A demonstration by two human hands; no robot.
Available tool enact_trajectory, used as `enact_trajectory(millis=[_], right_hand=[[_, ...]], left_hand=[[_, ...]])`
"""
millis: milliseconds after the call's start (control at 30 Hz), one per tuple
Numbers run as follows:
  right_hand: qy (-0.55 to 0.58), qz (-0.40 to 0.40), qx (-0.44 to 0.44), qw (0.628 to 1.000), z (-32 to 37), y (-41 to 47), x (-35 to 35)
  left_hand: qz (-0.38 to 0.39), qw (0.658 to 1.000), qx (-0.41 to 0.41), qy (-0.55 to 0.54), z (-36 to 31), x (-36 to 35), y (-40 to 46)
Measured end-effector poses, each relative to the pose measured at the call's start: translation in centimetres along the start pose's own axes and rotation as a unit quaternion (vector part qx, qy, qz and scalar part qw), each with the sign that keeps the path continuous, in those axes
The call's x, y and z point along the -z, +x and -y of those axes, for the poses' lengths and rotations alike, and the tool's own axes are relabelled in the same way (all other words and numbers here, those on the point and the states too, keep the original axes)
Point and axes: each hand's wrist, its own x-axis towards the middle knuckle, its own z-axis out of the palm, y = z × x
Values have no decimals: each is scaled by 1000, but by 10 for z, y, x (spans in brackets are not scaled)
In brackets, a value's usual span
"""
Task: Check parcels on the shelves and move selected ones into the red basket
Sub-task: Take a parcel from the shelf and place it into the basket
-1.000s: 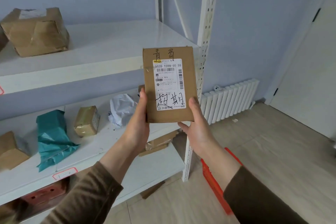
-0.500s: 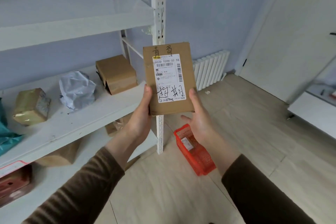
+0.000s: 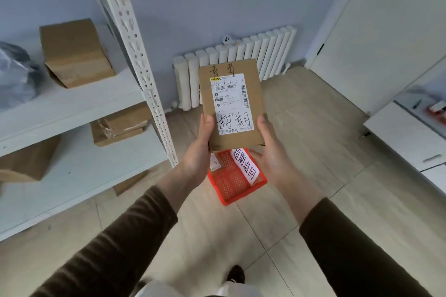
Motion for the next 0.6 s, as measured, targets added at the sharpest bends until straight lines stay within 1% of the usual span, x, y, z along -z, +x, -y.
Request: enact_trajectory(millis=[67,167,333,467,600], right_hand=[[-6,-4,-13,1000,-6,14,17],[-8,-18,-24,1000,-15,39,33],[12,-28,-59,998,-28,88,42],[12,-33,-69,997,-43,135,52],[5,-40,-79,996,-74,178,68]], left_hand=[[-8,1000,10,-9,15,-12,8],[-27,998,47,-29,30,-18,24],[-60,993,84,-54,52,-13,68],[-74,990,101,-59,76,-6,110],[-92,983,126,-100,112,0,155]])
